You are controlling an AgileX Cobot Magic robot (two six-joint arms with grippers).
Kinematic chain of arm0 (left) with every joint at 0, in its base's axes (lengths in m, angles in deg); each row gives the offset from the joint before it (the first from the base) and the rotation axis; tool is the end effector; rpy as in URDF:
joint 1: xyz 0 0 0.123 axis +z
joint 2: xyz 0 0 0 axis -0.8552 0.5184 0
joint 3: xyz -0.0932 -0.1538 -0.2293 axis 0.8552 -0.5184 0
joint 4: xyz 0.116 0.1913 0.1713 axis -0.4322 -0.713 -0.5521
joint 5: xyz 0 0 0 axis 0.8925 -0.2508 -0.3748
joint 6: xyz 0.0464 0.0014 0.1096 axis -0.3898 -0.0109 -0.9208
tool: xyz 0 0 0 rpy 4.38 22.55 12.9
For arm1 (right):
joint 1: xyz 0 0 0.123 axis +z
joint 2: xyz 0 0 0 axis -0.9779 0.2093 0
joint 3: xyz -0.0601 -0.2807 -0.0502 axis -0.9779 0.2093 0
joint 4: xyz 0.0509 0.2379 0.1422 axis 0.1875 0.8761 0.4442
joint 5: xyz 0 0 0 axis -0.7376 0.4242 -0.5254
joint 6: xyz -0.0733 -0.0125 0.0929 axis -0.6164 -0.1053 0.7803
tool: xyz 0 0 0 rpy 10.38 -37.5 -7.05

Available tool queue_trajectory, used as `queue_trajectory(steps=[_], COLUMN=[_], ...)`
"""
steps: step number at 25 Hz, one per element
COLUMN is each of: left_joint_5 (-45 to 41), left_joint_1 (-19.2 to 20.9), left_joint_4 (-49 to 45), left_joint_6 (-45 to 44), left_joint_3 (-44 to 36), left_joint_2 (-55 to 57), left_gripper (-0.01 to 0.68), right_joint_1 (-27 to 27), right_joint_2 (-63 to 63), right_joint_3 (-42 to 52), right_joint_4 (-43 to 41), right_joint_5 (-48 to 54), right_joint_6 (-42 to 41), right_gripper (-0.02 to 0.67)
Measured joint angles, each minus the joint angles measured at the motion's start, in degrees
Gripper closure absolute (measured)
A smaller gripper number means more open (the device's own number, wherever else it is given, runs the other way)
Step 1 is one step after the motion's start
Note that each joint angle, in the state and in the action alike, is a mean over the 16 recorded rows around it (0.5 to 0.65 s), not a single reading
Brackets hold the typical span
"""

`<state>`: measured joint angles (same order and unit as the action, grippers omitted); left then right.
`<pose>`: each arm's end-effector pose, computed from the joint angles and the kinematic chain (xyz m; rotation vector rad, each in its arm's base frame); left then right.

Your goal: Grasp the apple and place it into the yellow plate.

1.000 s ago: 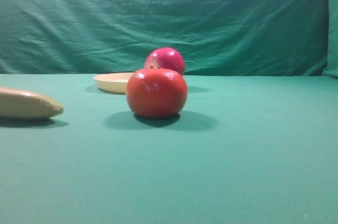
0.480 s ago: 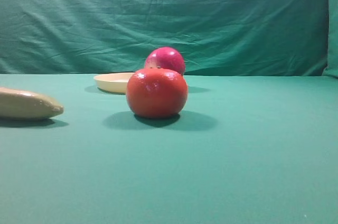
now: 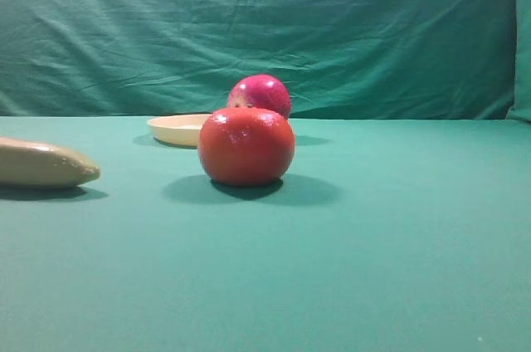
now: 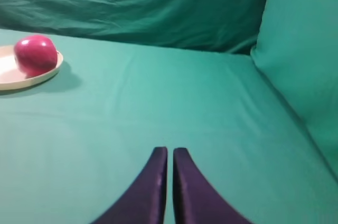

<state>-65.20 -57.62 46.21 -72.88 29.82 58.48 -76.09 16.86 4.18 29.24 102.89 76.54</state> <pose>0.1047 -0.0105 0.1736 -0.0871 1.7909 -0.1960 0.1035 -0.0016 0.1720 -0.0014 1.8396 -0.0163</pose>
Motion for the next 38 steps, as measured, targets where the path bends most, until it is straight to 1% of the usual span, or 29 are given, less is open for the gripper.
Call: queue_trajectory(steps=[10, 38], left_joint_5=[0.00, 0.00], left_joint_1=[0.00, 0.00], left_joint_4=[0.00, 0.00], left_joint_6=[0.00, 0.00], left_joint_3=[0.00, 0.00], left_joint_2=[0.00, 0.00], left_gripper=[0.516, 0.516], right_joint_1=[-2.71, -2.82], right_joint_2=[-0.06, -0.06], right_joint_3=[0.74, 0.77], right_joint_4=[0.27, 0.34], right_joint_5=[2.21, 2.12], right_joint_6=[0.00, -0.10], right_gripper=[0.649, 0.649])
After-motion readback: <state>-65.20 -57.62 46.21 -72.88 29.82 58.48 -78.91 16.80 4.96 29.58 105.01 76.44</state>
